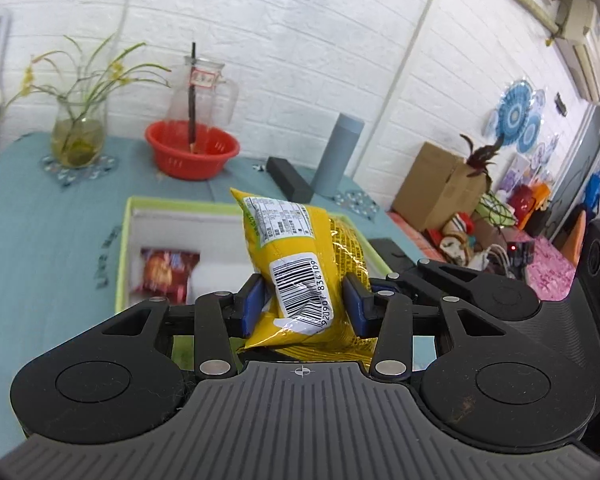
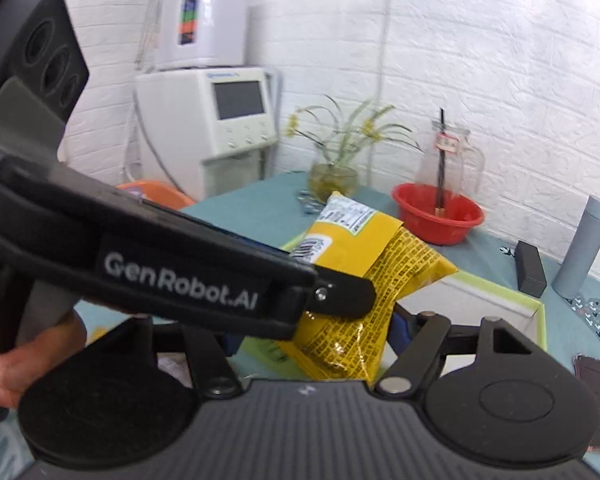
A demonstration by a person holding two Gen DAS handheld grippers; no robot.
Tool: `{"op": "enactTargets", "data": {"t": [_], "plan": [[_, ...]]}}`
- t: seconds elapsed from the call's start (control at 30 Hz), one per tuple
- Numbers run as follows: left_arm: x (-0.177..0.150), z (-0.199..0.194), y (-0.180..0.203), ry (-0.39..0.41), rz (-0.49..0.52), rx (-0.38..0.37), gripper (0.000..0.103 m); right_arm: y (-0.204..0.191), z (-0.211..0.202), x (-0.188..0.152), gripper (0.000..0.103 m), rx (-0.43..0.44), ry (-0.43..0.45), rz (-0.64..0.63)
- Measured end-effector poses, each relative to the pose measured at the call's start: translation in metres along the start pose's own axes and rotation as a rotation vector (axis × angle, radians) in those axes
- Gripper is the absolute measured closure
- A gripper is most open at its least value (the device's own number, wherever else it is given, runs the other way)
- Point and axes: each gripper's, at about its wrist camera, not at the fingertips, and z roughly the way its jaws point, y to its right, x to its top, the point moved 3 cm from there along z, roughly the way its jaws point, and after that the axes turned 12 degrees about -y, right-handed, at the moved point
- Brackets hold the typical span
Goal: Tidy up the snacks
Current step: 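Carry the yellow chip bag into the lime-green box and release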
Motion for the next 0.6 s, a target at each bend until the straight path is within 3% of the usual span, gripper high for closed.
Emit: {"op": "enactTargets", "data": {"t": [0.2, 0.27, 0.3, 0.33, 0.47, 0.6], "plan": [[0.041, 0.08, -0.037, -0.073, -0.011, 0.042, 0.078, 0.051, 0.073, 0.022, 0.028, 0.033, -0.122, 0.053], [0.043, 0.096, -0.049, -0.073, -0.007, 0.099, 0.07, 0.058, 0.092, 0.02, 0.025, 0.042, -0.153, 0.065], [0.043, 0.1, -0.056, -0.07, -0.003, 0.139, 0.057, 0.059, 0.098, 0.02, 0.021, 0.042, -0.157, 0.07], [0.042, 0.101, -0.06, -0.065, -0.007, 0.17, 0.051, 0.061, 0.099, 0.02, 0.02, 0.038, -0.154, 0.076], [0.034, 0.079, -0.067, -0.033, -0.027, 0.176, 0.049, 0.061, 0.067, 0.015, 0.012, 0.02, -0.075, 0.088], [0.014, 0.031, -0.046, 0.03, -0.028, 0.149, 0.038, 0.039, 0.001, 0.0, 0.01, 0.011, 0.029, 0.08]]}}
